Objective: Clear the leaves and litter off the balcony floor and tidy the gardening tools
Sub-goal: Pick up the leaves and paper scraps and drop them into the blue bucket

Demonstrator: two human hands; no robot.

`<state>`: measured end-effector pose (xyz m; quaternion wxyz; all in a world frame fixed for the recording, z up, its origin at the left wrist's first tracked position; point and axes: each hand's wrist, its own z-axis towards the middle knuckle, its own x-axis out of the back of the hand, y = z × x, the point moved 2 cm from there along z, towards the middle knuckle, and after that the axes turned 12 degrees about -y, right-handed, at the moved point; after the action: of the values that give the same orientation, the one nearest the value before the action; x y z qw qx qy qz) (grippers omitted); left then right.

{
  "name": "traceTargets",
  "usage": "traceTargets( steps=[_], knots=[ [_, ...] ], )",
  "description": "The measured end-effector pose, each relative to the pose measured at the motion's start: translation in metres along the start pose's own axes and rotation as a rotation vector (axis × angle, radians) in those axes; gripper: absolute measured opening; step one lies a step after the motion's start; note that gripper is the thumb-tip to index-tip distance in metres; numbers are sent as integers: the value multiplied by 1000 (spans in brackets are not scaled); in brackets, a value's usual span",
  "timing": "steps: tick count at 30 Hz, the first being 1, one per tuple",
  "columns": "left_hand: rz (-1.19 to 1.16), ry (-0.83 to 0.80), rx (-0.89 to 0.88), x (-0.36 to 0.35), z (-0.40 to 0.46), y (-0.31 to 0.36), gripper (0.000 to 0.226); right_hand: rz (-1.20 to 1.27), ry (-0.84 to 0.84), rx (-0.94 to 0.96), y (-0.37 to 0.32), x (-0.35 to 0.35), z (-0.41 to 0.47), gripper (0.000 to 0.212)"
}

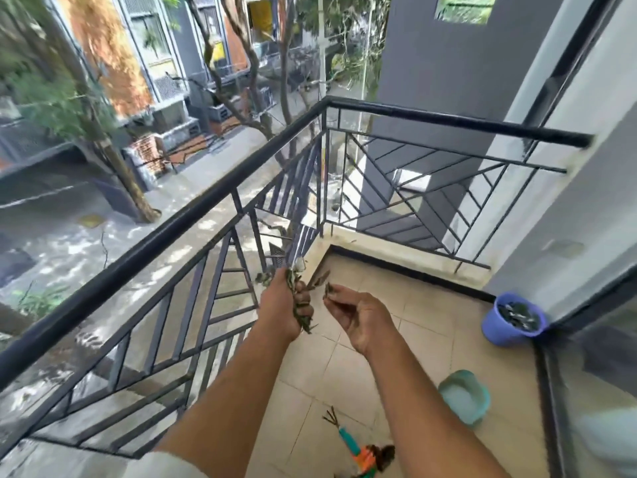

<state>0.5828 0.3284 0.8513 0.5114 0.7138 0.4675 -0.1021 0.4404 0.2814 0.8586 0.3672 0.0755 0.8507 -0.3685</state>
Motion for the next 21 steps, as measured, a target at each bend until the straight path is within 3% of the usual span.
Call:
traceTargets(
  steps=[12,21],
  knots=[
    [-23,-55,71,-70,104,-3,35,23,9,49,-77,27,66,27],
    [27,-172,255,-142,264,-5,36,63,204,169,-170,56,171,24]
  ],
)
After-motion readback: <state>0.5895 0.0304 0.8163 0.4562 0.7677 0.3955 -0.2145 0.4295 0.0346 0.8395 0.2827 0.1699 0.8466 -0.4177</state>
